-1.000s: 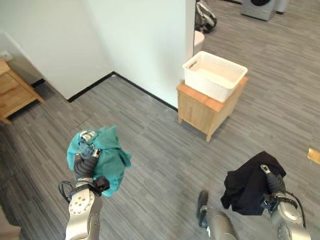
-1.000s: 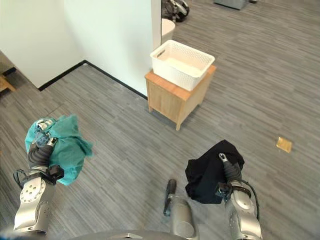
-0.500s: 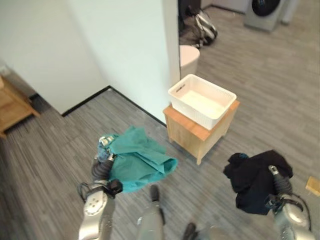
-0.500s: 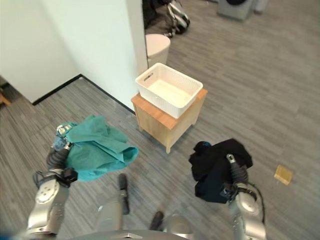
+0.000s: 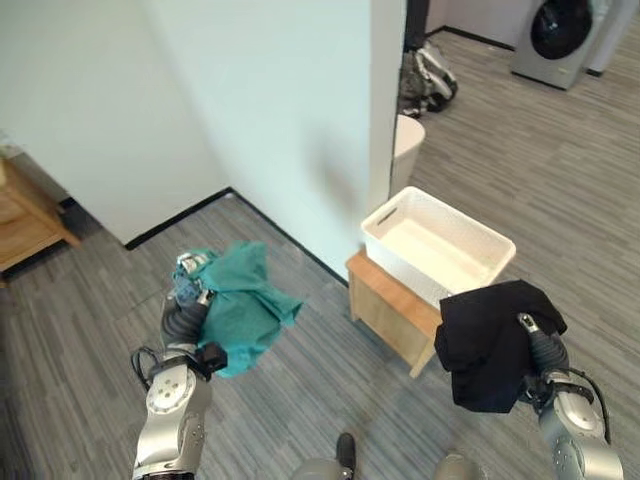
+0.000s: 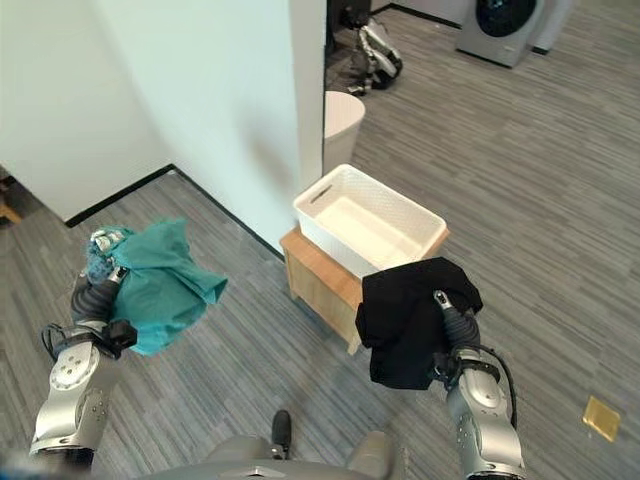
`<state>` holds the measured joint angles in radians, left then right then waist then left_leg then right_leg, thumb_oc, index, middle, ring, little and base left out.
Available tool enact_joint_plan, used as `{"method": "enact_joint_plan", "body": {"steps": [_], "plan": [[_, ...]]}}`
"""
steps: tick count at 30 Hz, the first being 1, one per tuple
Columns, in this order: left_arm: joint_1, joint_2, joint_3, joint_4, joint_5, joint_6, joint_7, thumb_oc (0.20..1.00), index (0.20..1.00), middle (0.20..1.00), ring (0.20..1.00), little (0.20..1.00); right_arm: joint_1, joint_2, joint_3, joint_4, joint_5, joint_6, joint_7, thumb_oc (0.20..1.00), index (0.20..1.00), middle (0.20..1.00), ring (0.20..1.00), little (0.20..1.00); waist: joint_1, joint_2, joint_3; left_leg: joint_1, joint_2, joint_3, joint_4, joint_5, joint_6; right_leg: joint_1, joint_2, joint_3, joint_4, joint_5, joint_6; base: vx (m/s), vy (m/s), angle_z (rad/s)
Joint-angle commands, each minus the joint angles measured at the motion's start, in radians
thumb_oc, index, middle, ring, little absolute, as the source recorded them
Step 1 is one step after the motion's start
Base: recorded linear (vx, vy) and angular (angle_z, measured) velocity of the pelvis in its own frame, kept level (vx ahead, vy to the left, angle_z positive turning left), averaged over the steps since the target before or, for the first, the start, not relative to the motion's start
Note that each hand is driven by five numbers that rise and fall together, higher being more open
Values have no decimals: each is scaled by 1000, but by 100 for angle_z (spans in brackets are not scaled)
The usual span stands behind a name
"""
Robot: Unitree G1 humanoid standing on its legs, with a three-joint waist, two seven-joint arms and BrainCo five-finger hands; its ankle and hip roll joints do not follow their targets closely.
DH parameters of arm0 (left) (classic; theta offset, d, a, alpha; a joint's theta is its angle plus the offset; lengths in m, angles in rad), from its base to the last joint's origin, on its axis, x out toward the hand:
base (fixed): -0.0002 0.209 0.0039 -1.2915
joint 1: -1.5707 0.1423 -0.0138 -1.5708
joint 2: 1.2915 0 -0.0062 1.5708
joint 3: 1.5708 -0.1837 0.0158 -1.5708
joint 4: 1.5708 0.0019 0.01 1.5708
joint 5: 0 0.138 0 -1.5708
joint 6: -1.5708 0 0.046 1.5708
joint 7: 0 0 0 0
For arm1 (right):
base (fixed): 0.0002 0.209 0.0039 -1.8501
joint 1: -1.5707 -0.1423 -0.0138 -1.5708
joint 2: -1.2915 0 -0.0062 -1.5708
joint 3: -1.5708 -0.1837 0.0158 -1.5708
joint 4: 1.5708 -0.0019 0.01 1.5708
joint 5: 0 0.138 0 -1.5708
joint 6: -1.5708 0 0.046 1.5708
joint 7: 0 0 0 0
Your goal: Pick up bed clothes into laundry basket.
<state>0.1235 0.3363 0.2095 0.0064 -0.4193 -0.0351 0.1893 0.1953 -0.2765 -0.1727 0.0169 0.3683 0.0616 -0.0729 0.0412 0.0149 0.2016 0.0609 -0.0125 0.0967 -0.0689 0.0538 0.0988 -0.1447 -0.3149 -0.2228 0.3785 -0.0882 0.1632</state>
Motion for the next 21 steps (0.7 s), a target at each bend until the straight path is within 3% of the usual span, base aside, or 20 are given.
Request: {"method": "enact_joint_plan", "body": {"steps": [1, 5, 7, 12, 13, 14, 15, 18, 21], "plan": [[-10, 56, 58, -109, 35, -53, 5, 200, 200, 200, 200, 200, -56, -66, -159, -61, -94, -66, -104, 200, 200, 200, 200, 200, -15, -19, 4, -4, 44, 3, -18, -45, -129, 80, 91, -27, -229, 101, -15, 72, -63, -2], [20, 10, 72, -132, 3, -80, -1, 200, 200, 200, 200, 200, -139, -102, -202, -104, -106, -112, -164, 200, 200, 200, 200, 200, 4, -32, -33, 12, 54, 18, -18, -55, -140, 165, 116, -41, -354, 114, -9, 156, -97, 11], [27, 1, 52, -126, -11, -77, -15, 200, 200, 200, 200, 200, -207, -178, -228, -87, -126, -122, -204, 200, 200, 200, 200, 200, 18, -41, -51, 7, 60, 8, -18, -53, -147, 207, 135, -47, -427, 113, -16, 118, -108, -34], [39, 1, 19, -120, -38, -68, -32, 200, 200, 200, 200, 200, -274, -278, -212, -50, -94, -119, -186, 200, 200, 200, 200, 200, 35, -57, -66, 6, 62, -12, -18, -55, -155, 243, 145, -69, -466, 113, -16, 75, -43, 10], [52, 13, 2, -114, -51, -65, -41, 200, 200, 200, 200, 200, -314, -373, -186, 1, -82, -112, -168, 200, 200, 200, 200, 200, 53, -69, -69, 5, 62, -21, -18, -56, -158, 245, 146, -75, -466, 111, -15, 30, -12, 17], [52, 11, 2, -114, -52, -66, -41, 200, 200, 200, 200, 200, -321, -380, -182, 12, -78, -117, -168, 200, 200, 200, 200, 200, 53, -67, -69, 5, 62, -21, -18, -56, -158, 245, 146, -75, -466, 110, -15, 37, -26, 11], [58, 23, -15, -107, -66, -65, -53, 200, 200, 200, 200, 200, -377, -480, -138, 83, -59, -108, -142, 200, 200, 200, 200, 200, 69, -77, -67, 3, 64, -21, -18, -55, -161, 244, 148, -79, -466, 110, -12, 16, -26, 5], [69, 33, -30, -102, -85, -66, -69, 200, 200, 200, 200, 200, -436, -575, -81, 167, -2, -98, -102, 200, 200, 200, 200, 200, 90, -92, -65, 0, 64, -24, -18, -54, -164, 243, 154, -85, -466, 110, -10, 17, -18, 2], [87, 64, -59, -101, -115, -60, -72, 200, 200, 200, 200, 200, -578, -730, 26, 340, 21, -59, -95, 200, 200, 200, 200, 200, 125, -116, -61, -8, 68, -28, -18, -50, -170, 237, 158, -93, -466, 117, -6, 19, -9, 6]]}}
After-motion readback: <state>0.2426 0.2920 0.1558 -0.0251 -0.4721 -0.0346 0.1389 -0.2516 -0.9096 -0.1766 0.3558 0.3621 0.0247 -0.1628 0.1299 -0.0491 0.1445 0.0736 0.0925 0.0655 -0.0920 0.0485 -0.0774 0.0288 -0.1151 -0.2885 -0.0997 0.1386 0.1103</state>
